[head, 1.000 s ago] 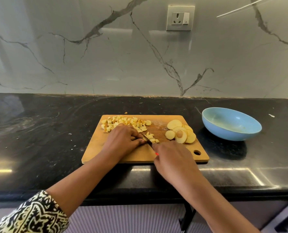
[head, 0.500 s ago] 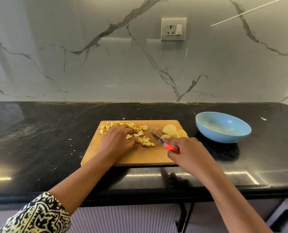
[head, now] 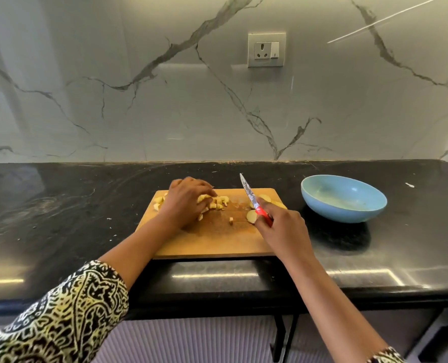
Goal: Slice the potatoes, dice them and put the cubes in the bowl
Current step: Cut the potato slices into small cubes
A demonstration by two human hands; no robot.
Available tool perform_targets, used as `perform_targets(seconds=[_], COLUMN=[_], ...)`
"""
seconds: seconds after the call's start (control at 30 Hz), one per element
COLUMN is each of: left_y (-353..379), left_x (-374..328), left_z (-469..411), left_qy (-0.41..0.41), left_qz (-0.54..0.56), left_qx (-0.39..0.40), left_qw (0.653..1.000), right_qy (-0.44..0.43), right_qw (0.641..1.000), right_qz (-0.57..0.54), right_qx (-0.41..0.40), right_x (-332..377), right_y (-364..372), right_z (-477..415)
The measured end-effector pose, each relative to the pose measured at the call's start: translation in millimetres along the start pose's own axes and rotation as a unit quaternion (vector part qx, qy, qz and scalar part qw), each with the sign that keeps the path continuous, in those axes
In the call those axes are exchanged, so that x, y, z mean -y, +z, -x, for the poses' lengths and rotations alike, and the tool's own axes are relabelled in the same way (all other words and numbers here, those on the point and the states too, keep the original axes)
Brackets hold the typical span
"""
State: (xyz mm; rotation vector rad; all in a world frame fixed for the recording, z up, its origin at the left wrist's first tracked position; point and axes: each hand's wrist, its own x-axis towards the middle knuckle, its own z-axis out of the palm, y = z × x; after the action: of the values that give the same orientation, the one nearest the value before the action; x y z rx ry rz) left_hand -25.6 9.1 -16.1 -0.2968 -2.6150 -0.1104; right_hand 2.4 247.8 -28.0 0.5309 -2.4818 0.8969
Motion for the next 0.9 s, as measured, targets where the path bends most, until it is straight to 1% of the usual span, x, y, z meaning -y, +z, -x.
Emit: perform_targets(seconds=[0.07, 0.1, 0.13, 0.2, 0.23, 0.27, 0.3, 0.37, 0.43, 0.47, 0.53, 0.63, 0.67, 0.7, 0.77, 0.8, 0.83, 0.87, 0.9], left_y=[0, -1, -3, -6, -6, -4, -2, -1, -1, 0, 3, 5, 5, 4, -2, -5, -7, -8, -7], left_x=[6, 7, 6, -3, -10, -16, -20, -21, -12, -7, 3, 8, 8, 8, 11, 14, 18, 22, 25], left_z=[2, 4, 6, 11, 14, 14, 12, 5, -4, -8, -12, -13, -12, -11, -7, -5, -2, 1, 4], left_qy=[-0.026, -0.022, -0.002, 0.087, 0.139, 0.183, 0.207, 0.189, 0.139, 0.114, 0.069, 0.044, 0.035, 0.018, -0.018, -0.017, -0.003, 0.021, 0.047], left_qz=[0.051, 0.080, 0.109, 0.144, 0.139, 0.118, 0.084, -0.008, -0.104, -0.133, -0.148, -0.153, -0.126, -0.072, 0.070, 0.130, 0.166, 0.173, 0.149], left_qx=[-0.067, -0.080, -0.069, 0.009, 0.053, 0.087, 0.111, 0.138, 0.151, 0.154, 0.158, 0.135, 0.110, 0.077, 0.028, 0.029, 0.053, 0.095, 0.143], left_qw=[0.996, 0.993, 0.992, 0.986, 0.979, 0.972, 0.968, 0.972, 0.973, 0.973, 0.974, 0.978, 0.985, 0.994, 0.997, 0.991, 0.985, 0.980, 0.977], right_qy=[-0.006, -0.008, -0.010, -0.009, -0.010, -0.013, -0.018, -0.028, -0.035, -0.038, -0.047, -0.068, -0.075, -0.083, -0.102, -0.110, -0.114, -0.113, -0.106], right_qw=[1.000, 1.000, 1.000, 1.000, 1.000, 1.000, 1.000, 0.999, 0.999, 0.999, 0.998, 0.994, 0.993, 0.992, 0.989, 0.989, 0.989, 0.989, 0.990], right_qz=[-0.004, -0.002, 0.004, 0.012, 0.014, 0.014, 0.015, 0.021, 0.029, 0.034, 0.034, 0.042, 0.044, 0.042, 0.032, 0.029, 0.027, 0.022, 0.017], right_qx=[-0.006, -0.008, -0.008, -0.011, -0.012, -0.012, -0.011, -0.007, -0.004, -0.010, -0.035, -0.073, -0.082, -0.089, -0.097, -0.096, -0.094, -0.093, -0.095], right_x=[1, 2, 2, 2, 0, -1, -2, -3, -6, -10, -18, -29, -31, -31, -32, -32, -32, -33, -34], right_y=[0, 0, 0, 0, 0, 1, 1, 2, 3, 4, 3, 2, 1, 1, 2, 3, 3, 3, 2], right_z=[-5, -7, -8, -10, -11, -11, -11, -11, -16, -20, -31, -51, -56, -59, -64, -65, -66, -67, -69])
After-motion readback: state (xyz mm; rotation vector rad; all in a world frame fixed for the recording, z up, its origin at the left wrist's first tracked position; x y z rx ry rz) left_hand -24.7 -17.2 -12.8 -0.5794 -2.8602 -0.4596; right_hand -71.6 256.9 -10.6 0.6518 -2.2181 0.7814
